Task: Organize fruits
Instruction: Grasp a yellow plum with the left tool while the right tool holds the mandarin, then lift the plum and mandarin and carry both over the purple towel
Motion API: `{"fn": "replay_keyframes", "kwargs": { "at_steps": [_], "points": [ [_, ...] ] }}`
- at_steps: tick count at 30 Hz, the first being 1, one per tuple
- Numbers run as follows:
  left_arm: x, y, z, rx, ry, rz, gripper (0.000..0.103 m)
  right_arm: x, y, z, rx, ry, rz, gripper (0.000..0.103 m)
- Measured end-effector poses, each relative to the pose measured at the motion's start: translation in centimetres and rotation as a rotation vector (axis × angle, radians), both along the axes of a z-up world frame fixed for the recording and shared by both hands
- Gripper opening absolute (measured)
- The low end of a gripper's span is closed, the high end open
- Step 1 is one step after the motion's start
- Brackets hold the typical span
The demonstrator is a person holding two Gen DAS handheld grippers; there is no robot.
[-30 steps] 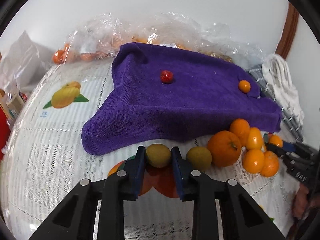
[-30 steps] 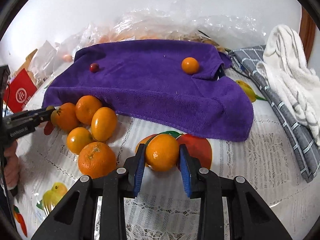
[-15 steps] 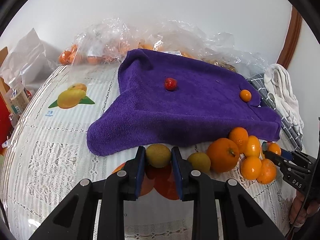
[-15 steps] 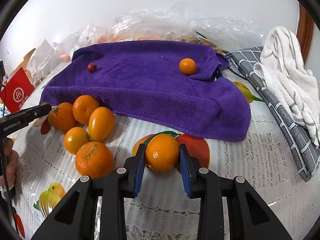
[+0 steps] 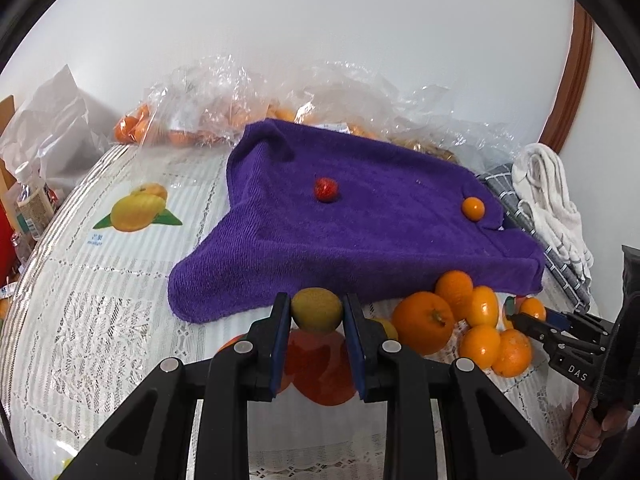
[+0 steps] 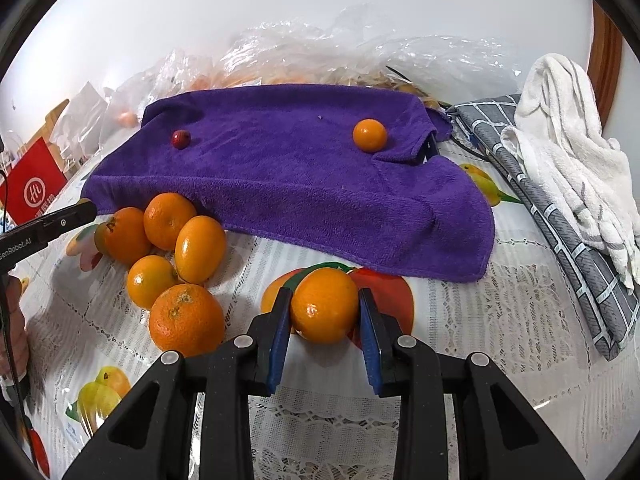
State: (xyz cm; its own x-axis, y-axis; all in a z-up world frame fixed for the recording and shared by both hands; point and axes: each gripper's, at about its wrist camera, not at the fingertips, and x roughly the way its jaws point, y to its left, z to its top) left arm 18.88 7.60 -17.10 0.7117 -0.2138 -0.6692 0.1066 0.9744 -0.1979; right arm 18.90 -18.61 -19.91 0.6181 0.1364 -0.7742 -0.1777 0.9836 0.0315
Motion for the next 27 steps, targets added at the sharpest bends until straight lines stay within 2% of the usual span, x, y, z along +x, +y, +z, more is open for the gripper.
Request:
{"fn": "replay_keyframes", "kwargs": {
  "at_steps": [27],
  "points": [
    [-0.8, 0.7, 1.3, -0.046, -0.071, 0.031, 0.025, -0.5, -1.1, 0.5, 0.069, -0.039, -0.020, 0.032]
  ]
}}
